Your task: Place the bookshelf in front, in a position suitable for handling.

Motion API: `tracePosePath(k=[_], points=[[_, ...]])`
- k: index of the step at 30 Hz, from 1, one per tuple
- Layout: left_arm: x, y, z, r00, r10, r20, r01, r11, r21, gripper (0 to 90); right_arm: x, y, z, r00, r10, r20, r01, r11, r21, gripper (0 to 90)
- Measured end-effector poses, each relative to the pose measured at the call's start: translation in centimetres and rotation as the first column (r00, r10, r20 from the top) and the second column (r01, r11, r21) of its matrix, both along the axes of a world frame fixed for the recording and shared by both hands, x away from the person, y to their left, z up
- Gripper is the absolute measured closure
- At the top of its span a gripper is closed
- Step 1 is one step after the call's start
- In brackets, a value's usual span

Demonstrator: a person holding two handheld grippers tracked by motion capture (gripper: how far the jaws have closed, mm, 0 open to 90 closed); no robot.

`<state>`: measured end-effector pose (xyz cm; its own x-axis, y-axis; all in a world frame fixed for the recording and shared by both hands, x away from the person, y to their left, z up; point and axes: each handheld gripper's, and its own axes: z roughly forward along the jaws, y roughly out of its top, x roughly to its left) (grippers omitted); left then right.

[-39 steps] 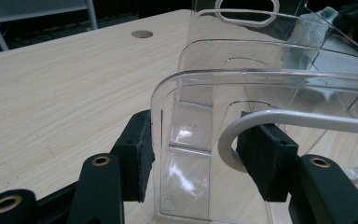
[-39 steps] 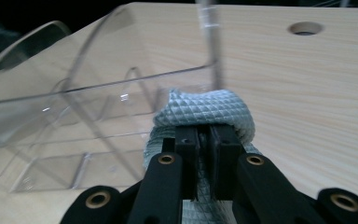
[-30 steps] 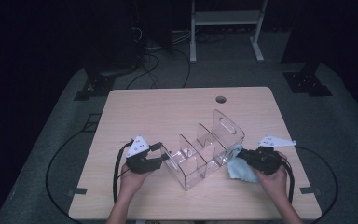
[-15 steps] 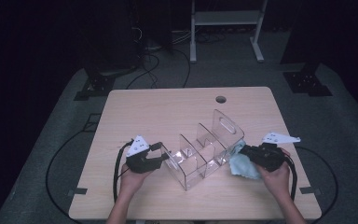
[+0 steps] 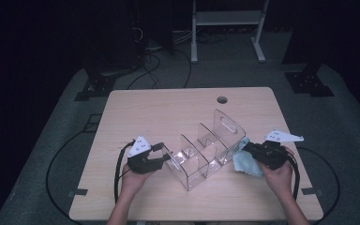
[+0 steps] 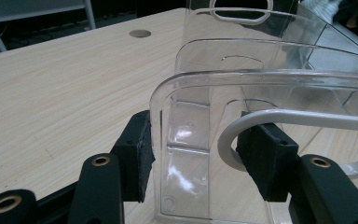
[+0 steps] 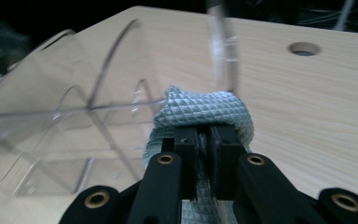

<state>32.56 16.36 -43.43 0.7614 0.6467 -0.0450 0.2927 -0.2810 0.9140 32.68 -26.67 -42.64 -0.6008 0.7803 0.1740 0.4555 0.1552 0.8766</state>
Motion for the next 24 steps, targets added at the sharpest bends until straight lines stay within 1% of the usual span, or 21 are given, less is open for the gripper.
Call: tracePosePath(k=[1, 3, 4, 5, 7, 8, 9, 10, 12, 13, 14, 16, 19, 20, 21, 22, 24], points=[[0.0, 0.0, 0.0, 1.0000, -0.002, 0.000, 0.002, 1.0000, 0.001, 46.7, 0.2, -0.3, 0.0, 0.9998, -0.018, -0.006, 0.018, 1.000, 0.014, 83.3], [0.0, -0.1, 0.0, 1.0000, -0.005, 0.001, 0.005, 1.0000, 0.002, 46.7, 0.4, -0.5, -0.2, 0.9996, -0.024, -0.014, 0.025, 0.999, 0.035, 83.2], [0.0, -0.1, 0.0, 1.0000, -0.005, 0.001, 0.005, 1.0000, 0.002, 46.7, 0.3, -0.3, -0.2, 0.9997, -0.021, -0.009, 0.021, 0.999, 0.029, 83.2], [0.0, -0.1, 0.0, 1.0000, -0.005, 0.000, 0.005, 1.0000, 0.002, 46.7, 0.1, 0.0, -0.2, 0.9999, -0.012, -0.010, 0.012, 0.999, 0.030, 83.1], [0.0, -0.1, 0.0, 1.0000, -0.007, 0.000, 0.007, 1.0000, 0.003, 46.7, -0.4, 0.6, -0.2, 0.9987, 0.050, -0.012, -0.050, 0.998, 0.036, 83.1], [0.0, -0.1, 0.0, 1.0000, -0.007, 0.000, 0.007, 1.0000, 0.003, 46.7, -0.6, 0.9, -0.2, 0.9976, 0.069, -0.007, -0.069, 0.997, 0.023, 83.1], [0.1, 0.0, 0.0, 1.0000, -0.007, 0.000, 0.007, 1.0000, 0.002, 46.7, -0.7, 1.1, -0.1, 0.9977, 0.068, -0.001, -0.068, 0.998, 0.002, 83.2], [0.1, 0.0, 0.0, 1.0000, -0.007, 0.000, 0.007, 1.0000, 0.001, 46.7, -0.6, 1.0, 0.0, 0.9980, 0.063, 0.000, -0.063, 0.998, -0.003, 83.2], [0.0, 0.0, 0.0, 1.0000, -0.007, 0.000, 0.007, 1.0000, 0.001, 46.7, -0.2, 0.4, 0.1, 0.9998, 0.021, 0.004, -0.021, 1.000, 0.012, 83.2], [0.0, -0.1, 0.0, 1.0000, -0.007, 0.000, 0.007, 1.0000, 0.001, 46.7, -0.1, 0.1, 0.1, 1.0000, 0.000, -0.005, 0.000, 1.000, 0.025, 83.2], [0.0, -0.1, 0.0, 1.0000, -0.008, 0.001, 0.008, 1.0000, 0.002, 46.7, 0.1, -0.2, 0.1, 0.9999, -0.009, -0.011, 0.009, 0.999, 0.036, 83.2], [0.0, -0.1, 0.0, 1.0000, -0.007, 0.001, 0.007, 1.0000, 0.001, 46.7, 0.0, -0.2, 0.1, 0.9999, -0.010, -0.014, 0.011, 0.999, 0.036, 83.2], [0.1, -0.1, 0.0, 1.0000, -0.007, -0.001, 0.007, 1.0000, 0.000, 46.7, -0.6, 0.9, 0.2, 0.9997, 0.026, -0.006, -0.026, 0.999, 0.020, 83.1], [0.1, -0.1, 0.0, 1.0000, -0.007, -0.001, 0.007, 1.0000, -0.001, 46.7, -0.9, 1.3, 0.2, 0.9990, 0.045, -0.002, -0.044, 0.999, 0.016, 83.2], [0.1, -0.1, 0.0, 1.0000, -0.008, -0.001, 0.008, 1.0000, 0.000, 46.7, -1.2, 1.7, 0.2, 0.9971, 0.076, -0.004, -0.076, 0.997, 0.021, 83.2], [0.0, -0.1, 0.0, 1.0000, -0.009, 0.000, 0.009, 1.0000, 0.001, 46.7, -1.3, 1.9, 0.2, 0.9960, 0.089, -0.006, -0.089, 0.996, 0.019, 83.2], [0.0, -0.1, 0.0, 1.0000, -0.008, 0.000, 0.008, 1.0000, 0.000, 46.7, -1.4, 2.0, 0.1, 0.9964, 0.084, 0.008, -0.084, 0.996, -0.004, 83.5]])
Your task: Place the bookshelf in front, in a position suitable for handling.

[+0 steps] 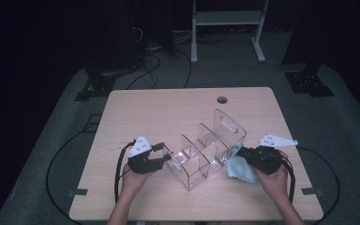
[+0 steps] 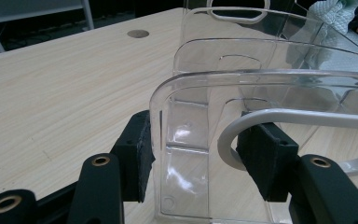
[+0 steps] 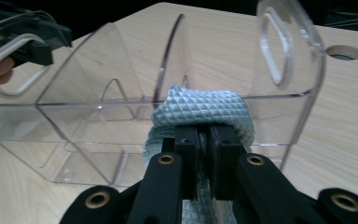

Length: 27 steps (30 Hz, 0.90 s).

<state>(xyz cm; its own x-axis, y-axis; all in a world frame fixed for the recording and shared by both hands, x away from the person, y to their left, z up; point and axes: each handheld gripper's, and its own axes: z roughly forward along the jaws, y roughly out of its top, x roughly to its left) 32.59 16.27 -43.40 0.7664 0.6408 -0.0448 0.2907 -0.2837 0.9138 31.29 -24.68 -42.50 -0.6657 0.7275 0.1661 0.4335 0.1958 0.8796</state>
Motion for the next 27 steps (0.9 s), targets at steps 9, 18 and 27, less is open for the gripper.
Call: tracePosePath(k=[9, 18, 27], points=[[0.0, 0.0, 0.0, 1.0000, 0.001, 0.000, -0.001, 1.0000, 0.001, 46.6, -0.6, 0.9, -0.6, 0.9998, 0.012, -0.013, -0.012, 1.000, 0.015, 83.4], [-0.1, -0.2, 0.0, 1.0000, 0.001, 0.004, -0.001, 1.0000, 0.009, 46.6, -0.3, 0.3, -0.6, 0.9994, -0.034, -0.002, 0.034, 0.999, -0.006, 83.5], [-0.1, -0.1, 0.0, 1.0000, 0.000, 0.002, 0.000, 1.0000, 0.005, 46.6, -1.8, 2.8, -0.4, 0.9970, 0.075, 0.019, -0.074, 0.996, -0.043, 83.4]])
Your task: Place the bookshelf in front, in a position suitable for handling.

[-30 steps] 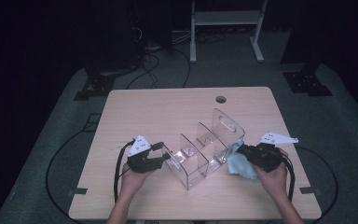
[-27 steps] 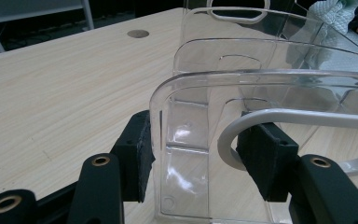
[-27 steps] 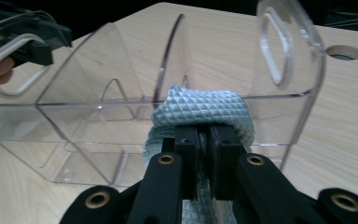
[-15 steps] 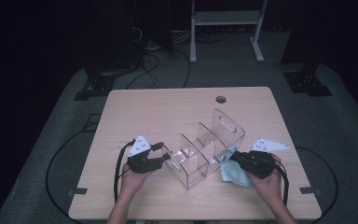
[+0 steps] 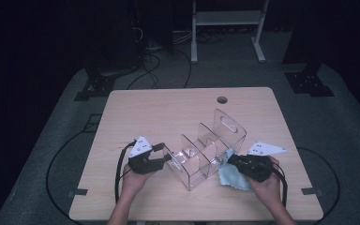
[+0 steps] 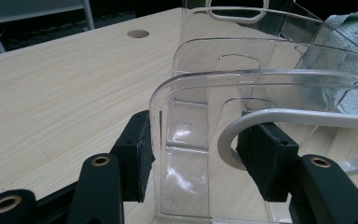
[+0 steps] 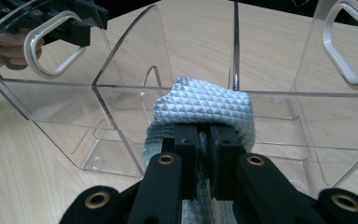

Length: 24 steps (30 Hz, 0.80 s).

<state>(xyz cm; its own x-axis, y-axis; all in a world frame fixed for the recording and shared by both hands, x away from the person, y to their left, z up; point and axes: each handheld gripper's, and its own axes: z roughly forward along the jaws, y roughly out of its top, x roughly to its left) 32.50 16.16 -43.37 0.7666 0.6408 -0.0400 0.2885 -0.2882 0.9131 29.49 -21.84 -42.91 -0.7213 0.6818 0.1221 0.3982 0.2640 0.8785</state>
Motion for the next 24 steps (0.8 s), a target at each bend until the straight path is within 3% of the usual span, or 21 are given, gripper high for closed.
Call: tracePosePath(k=[7, 12, 14, 19, 24], points=[[0.0, 0.0, 0.0, 1.0000, -0.005, 0.001, 0.005, 1.0000, 0.003, 46.5, 0.9, -1.8, -0.6, 0.9978, -0.060, -0.030, 0.061, 0.997, 0.040, 83.5], [0.0, 0.0, 0.0, 1.0000, -0.001, 0.001, 0.001, 1.0000, -0.002, 46.6, 0.3, -0.2, -0.7, 0.9994, 0.019, -0.028, -0.018, 0.999, 0.030, 83.5], [0.0, 0.1, 0.0, 1.0000, 0.003, -0.002, -0.003, 1.0000, -0.007, 46.5, 0.2, -0.1, -0.7, 0.9996, 0.021, -0.018, -0.020, 1.000, 0.015, 83.5], [-0.1, 0.0, -0.1, 1.0000, 0.005, 0.002, -0.005, 1.0000, -0.006, 46.5, 0.8, -1.4, -0.8, 0.9984, -0.049, -0.027, 0.050, 0.998, 0.036, 83.6], [0.0, 0.0, -0.1, 1.0000, 0.007, -0.002, -0.007, 0.9999, -0.011, 46.6, 0.1, 0.2, -0.9, 0.9995, 0.021, -0.026, -0.020, 1.000, 0.024, 83.6]])
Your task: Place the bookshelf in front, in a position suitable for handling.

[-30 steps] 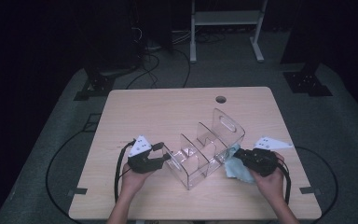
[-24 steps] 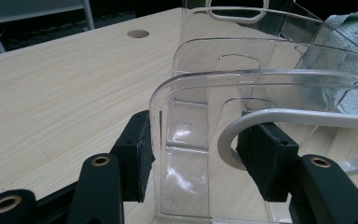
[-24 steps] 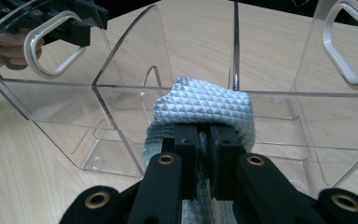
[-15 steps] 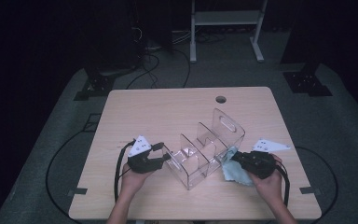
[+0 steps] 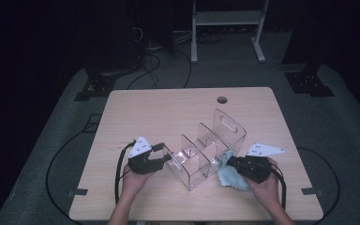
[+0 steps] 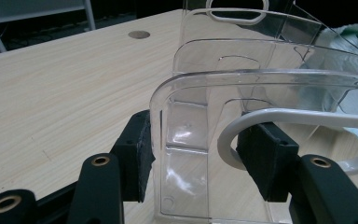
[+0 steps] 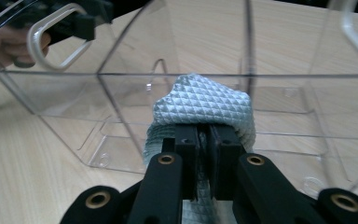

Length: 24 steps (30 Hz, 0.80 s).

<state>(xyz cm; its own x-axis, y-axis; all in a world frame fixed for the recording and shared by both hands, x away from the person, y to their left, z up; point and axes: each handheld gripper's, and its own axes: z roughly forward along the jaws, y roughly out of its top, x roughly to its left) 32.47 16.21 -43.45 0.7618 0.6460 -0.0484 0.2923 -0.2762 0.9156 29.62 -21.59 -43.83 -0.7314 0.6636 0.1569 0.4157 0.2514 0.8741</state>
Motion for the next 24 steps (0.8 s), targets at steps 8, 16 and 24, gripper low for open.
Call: tracePosePath(k=[8, 16, 24], points=[[0.0, -0.1, 0.0, 1.0000, -0.001, 0.001, 0.001, 1.0000, 0.002, 46.6, 0.8, -1.6, 0.1, 0.9967, -0.080, -0.012, 0.081, 0.997, 0.012, 83.7], [0.0, 0.0, 0.0, 1.0000, 0.002, -0.002, -0.002, 1.0000, 0.000, 46.6, -0.2, 0.6, 0.3, 0.9999, 0.013, -0.010, -0.013, 1.000, -0.013, 83.7], [0.0, 0.0, 0.1, 1.0000, 0.000, -0.004, 0.000, 1.0000, 0.006, 46.5, 0.0, -0.3, 0.0, 0.9996, -0.029, -0.008, 0.029, 1.000, 0.011, 83.7]])
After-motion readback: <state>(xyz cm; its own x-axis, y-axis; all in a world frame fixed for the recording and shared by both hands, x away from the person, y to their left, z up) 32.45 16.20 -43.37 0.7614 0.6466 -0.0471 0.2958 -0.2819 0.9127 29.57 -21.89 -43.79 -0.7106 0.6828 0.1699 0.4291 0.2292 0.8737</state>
